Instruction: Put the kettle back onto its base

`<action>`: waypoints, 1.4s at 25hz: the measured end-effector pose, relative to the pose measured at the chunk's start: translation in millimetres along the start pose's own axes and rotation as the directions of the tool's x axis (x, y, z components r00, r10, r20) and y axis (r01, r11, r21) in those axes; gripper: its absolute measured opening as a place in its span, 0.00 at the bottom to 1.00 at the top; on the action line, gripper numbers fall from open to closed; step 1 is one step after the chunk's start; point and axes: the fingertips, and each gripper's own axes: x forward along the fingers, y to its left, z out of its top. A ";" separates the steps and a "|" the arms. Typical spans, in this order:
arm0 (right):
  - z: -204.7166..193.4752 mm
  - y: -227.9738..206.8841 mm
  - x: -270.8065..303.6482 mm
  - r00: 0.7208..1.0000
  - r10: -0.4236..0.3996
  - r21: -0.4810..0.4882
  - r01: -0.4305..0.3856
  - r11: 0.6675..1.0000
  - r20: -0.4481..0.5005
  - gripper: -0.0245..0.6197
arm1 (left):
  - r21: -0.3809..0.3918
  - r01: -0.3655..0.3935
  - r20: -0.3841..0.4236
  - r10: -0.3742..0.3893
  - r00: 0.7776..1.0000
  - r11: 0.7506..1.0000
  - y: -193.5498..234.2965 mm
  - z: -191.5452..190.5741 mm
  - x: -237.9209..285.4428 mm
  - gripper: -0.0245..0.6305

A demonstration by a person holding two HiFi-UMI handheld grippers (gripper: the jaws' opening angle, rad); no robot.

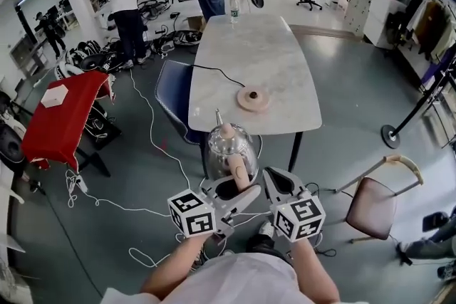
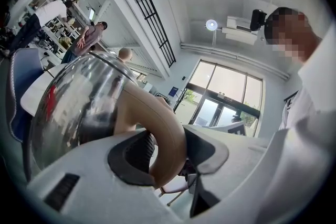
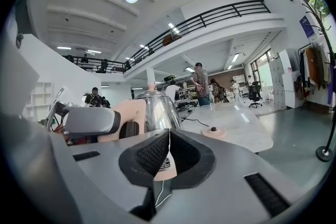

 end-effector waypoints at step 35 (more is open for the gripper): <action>49.8 -180.5 57.0 0.985 0.171 -0.013 -0.170 0.985 0.035 0.05 | -0.013 -0.163 0.057 0.163 0.985 0.987 67.2 33.2 176.0 0.30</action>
